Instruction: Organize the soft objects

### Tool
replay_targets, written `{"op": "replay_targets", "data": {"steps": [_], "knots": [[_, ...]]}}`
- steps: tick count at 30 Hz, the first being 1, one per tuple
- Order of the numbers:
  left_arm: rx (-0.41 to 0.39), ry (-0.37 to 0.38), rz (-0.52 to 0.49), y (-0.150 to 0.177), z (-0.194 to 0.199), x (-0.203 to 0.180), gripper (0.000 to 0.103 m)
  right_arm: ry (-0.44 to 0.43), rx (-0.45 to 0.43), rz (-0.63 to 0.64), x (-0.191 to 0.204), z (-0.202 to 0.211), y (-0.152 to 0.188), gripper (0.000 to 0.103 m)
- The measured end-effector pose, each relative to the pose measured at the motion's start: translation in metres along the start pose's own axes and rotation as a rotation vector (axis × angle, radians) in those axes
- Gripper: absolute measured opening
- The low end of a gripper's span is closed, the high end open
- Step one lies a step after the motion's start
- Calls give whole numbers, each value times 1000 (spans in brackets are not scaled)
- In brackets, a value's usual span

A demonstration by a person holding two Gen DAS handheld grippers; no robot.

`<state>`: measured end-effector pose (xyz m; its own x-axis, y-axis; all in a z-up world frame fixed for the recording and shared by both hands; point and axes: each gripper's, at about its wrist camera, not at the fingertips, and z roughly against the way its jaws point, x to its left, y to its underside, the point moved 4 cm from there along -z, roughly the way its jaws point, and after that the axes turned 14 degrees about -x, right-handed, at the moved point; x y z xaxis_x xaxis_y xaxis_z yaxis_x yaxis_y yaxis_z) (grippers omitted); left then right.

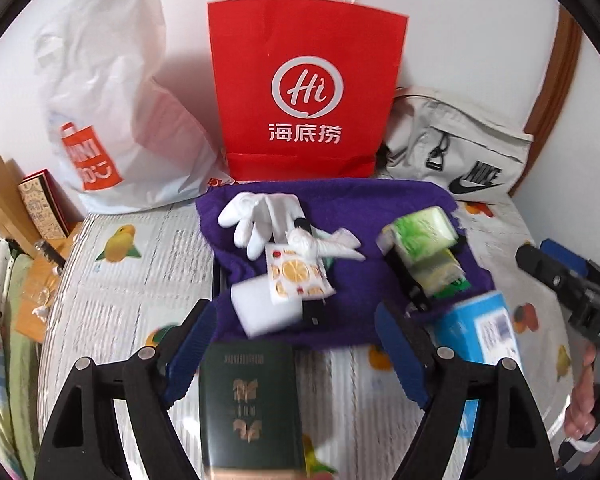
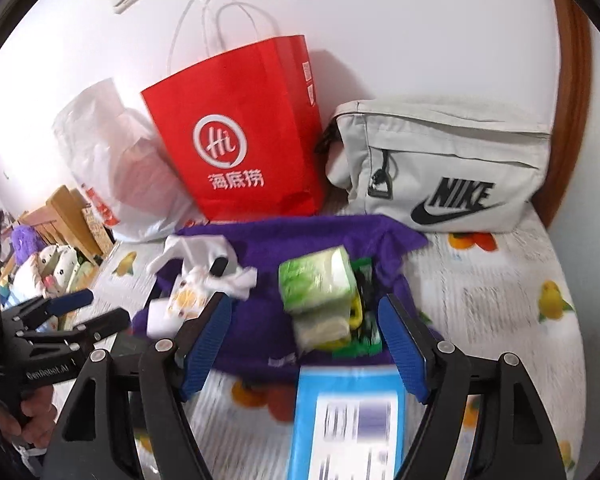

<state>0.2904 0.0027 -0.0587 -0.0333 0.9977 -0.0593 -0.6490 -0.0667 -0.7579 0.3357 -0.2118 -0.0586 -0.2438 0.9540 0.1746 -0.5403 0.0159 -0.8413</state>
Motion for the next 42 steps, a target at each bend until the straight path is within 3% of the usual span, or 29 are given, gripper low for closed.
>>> {"op": "replay_targets", "data": {"steps": [11, 16, 25, 33, 42], "knots": [[-52, 43, -8, 45, 88, -12, 93, 88, -75, 20, 24, 108, 47, 102], [-54, 84, 7, 68, 121, -17, 97, 136, -90, 54, 32, 147, 67, 103], [-111, 24, -8, 104, 169, -15, 97, 167, -84, 41, 43, 204, 107, 102], [-154, 8, -5, 118, 196, -11, 97, 156, -87, 31, 50, 226, 128, 103], [-180, 15, -6, 123, 212, -13, 97, 158, -123, 41, 56, 245, 128, 102]]}}
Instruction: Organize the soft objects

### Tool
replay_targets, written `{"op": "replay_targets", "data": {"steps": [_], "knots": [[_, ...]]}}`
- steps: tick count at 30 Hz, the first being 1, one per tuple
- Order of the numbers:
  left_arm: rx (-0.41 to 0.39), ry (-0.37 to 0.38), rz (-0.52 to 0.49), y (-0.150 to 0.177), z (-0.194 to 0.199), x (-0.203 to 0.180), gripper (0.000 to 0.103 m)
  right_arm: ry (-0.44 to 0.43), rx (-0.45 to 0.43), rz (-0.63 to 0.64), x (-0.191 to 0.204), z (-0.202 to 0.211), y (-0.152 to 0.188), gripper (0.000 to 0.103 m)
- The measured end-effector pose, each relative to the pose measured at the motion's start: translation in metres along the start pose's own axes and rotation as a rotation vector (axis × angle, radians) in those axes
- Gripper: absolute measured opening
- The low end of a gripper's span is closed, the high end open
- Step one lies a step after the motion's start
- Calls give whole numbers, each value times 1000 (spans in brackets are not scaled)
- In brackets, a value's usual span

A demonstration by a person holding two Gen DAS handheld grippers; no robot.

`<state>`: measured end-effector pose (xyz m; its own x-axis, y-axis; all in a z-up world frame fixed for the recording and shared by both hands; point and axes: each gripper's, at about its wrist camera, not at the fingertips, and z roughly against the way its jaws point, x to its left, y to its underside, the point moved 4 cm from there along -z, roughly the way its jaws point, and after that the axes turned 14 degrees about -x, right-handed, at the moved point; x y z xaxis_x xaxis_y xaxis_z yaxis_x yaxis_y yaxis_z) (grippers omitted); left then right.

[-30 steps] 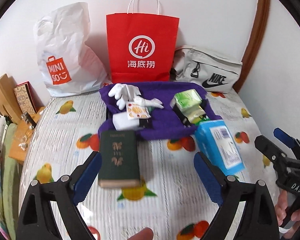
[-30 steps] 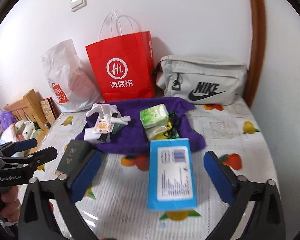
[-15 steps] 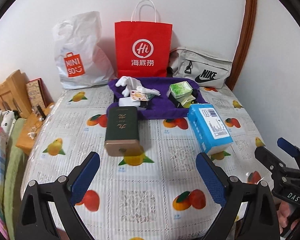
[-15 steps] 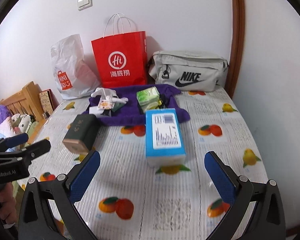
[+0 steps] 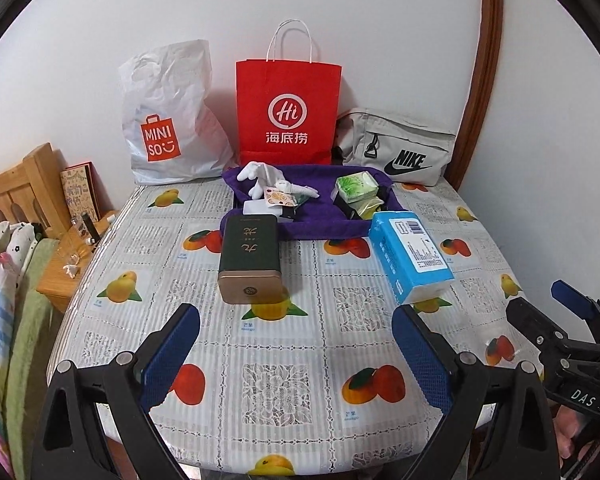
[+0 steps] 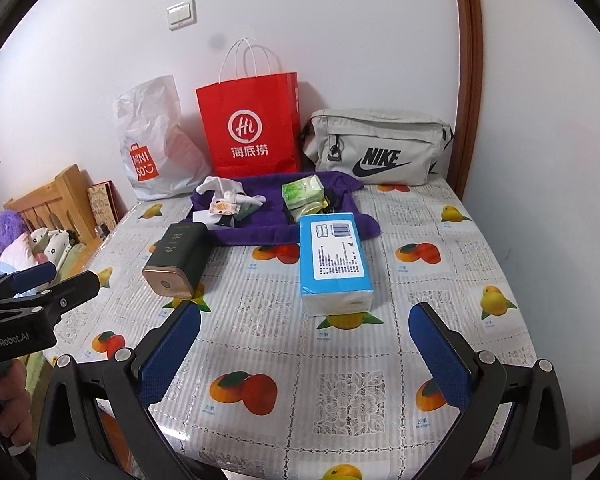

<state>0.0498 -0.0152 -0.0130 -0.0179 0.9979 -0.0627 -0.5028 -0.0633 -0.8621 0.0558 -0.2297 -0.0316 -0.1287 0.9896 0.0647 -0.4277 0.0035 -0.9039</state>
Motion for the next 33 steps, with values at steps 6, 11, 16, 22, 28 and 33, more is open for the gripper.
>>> {"op": "replay_targets", "data": {"steps": [6, 11, 16, 22, 28, 33], "knots": [[-8, 2, -1, 0, 3, 1, 97, -1, -4, 9, 4, 4, 1, 102], [-7, -2, -1, 1, 5, 1, 97, -3, -11, 10, 6, 8, 1, 102], [-6, -4, -1, 1, 5, 1, 97, -3, -13, 12, 6, 9, 1, 102], [-7, -10, -1, 2, 6, 1, 97, -2, -14, 10, 6, 10, 1, 102], [-7, -12, -4, 4, 8, 0, 97, -4, -15, 11, 7, 11, 2, 102], [-7, -10, -4, 5, 8, 0, 97, -4, -15, 12, 7, 12, 2, 102]]}}
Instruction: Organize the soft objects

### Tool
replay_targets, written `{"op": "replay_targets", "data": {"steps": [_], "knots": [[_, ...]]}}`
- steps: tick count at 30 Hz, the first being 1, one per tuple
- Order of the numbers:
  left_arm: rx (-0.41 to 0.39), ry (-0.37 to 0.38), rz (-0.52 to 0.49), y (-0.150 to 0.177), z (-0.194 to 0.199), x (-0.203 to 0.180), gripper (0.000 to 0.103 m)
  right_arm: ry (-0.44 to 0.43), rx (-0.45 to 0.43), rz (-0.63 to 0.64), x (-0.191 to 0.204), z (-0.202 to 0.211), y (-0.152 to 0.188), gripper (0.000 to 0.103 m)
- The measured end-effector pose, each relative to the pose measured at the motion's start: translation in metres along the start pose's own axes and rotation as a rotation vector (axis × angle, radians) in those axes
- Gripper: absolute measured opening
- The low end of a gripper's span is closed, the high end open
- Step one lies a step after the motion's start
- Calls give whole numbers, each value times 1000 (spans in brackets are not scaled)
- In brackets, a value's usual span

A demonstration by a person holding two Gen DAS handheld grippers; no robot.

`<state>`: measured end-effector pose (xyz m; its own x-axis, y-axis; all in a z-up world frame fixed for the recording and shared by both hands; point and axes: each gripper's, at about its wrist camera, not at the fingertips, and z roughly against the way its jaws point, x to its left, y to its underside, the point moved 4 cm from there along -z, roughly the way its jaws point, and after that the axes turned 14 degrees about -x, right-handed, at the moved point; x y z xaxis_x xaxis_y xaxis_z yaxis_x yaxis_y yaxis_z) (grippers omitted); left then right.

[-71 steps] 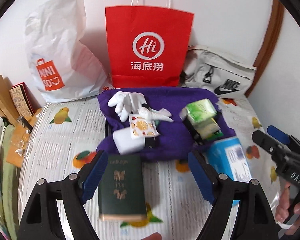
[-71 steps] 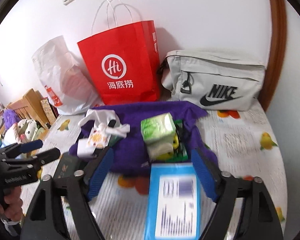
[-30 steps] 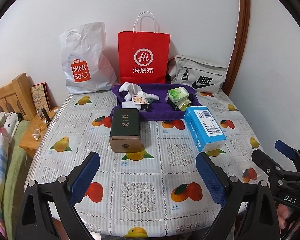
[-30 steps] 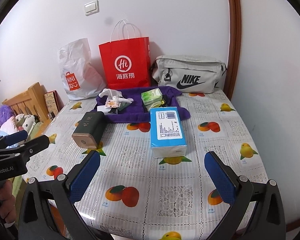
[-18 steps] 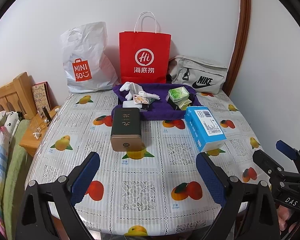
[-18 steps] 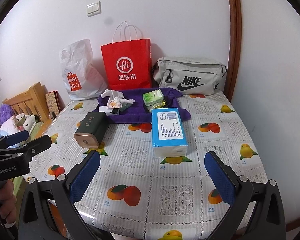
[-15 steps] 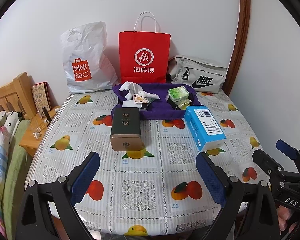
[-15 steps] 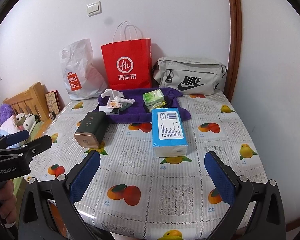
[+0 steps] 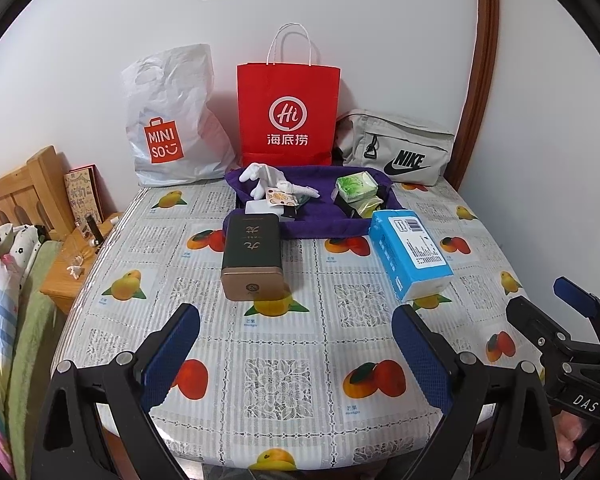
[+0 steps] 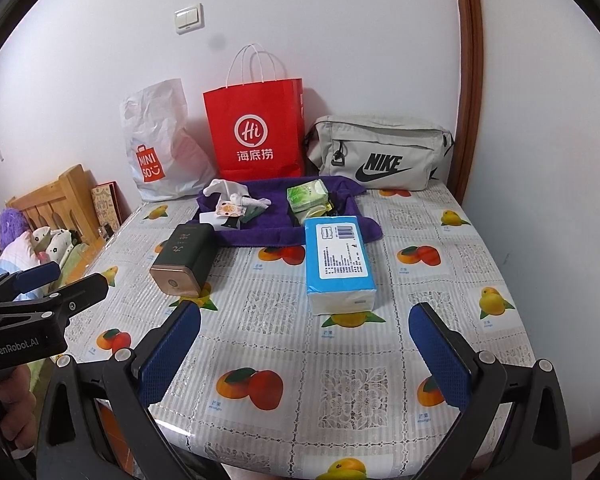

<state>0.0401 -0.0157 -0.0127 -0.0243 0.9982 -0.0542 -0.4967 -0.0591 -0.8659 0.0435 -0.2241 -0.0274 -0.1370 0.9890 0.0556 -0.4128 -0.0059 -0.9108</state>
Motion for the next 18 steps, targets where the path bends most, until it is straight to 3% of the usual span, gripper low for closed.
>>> {"op": "replay_targets", "data": {"steps": [18], "knots": [[1, 1, 0, 0, 0, 0, 97, 1, 1, -1, 0, 2, 0, 102]]}}
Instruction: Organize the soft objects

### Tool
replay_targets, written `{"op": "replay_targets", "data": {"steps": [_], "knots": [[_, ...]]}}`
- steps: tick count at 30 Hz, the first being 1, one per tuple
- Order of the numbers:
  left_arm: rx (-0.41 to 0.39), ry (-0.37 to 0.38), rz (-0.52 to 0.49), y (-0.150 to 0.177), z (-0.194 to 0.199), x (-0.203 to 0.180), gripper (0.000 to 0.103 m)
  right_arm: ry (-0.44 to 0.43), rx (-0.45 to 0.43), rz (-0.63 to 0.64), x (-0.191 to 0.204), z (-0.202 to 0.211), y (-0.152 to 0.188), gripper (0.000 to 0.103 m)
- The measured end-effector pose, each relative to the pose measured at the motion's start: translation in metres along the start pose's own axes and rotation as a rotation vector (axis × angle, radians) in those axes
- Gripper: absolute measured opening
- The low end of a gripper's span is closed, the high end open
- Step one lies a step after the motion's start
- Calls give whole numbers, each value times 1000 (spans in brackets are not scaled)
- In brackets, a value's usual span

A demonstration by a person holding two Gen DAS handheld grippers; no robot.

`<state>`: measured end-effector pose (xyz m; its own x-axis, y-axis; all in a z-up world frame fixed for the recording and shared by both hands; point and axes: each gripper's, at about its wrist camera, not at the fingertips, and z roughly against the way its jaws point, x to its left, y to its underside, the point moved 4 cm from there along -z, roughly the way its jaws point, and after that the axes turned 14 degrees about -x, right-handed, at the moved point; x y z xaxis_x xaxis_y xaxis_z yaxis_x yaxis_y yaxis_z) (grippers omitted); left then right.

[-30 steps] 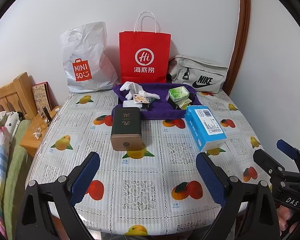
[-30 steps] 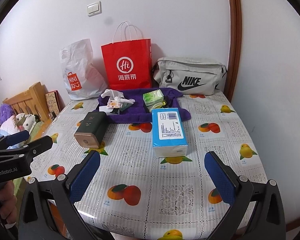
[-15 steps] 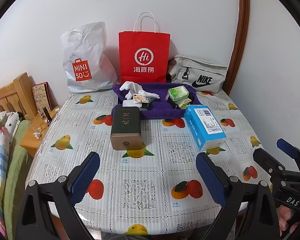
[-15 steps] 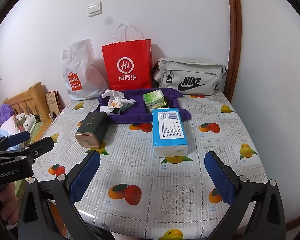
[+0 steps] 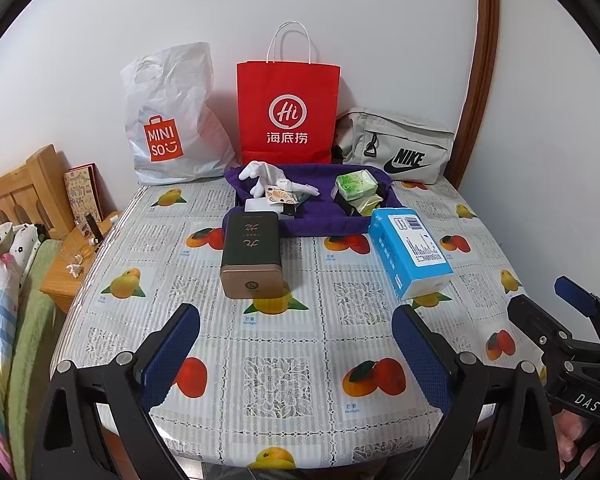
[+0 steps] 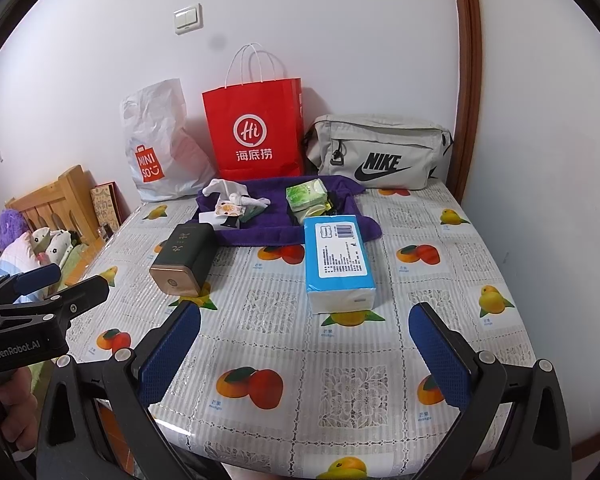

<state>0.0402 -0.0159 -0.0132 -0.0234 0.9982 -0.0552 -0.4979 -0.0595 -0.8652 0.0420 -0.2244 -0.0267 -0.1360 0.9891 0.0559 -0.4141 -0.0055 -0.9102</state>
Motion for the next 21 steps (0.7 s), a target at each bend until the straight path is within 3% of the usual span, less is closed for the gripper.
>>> {"op": "replay_targets", "data": {"steps": [21], "knots": [[-1, 3, -2, 1, 0, 1, 97, 6, -4, 0, -1, 1, -2, 102]]}}
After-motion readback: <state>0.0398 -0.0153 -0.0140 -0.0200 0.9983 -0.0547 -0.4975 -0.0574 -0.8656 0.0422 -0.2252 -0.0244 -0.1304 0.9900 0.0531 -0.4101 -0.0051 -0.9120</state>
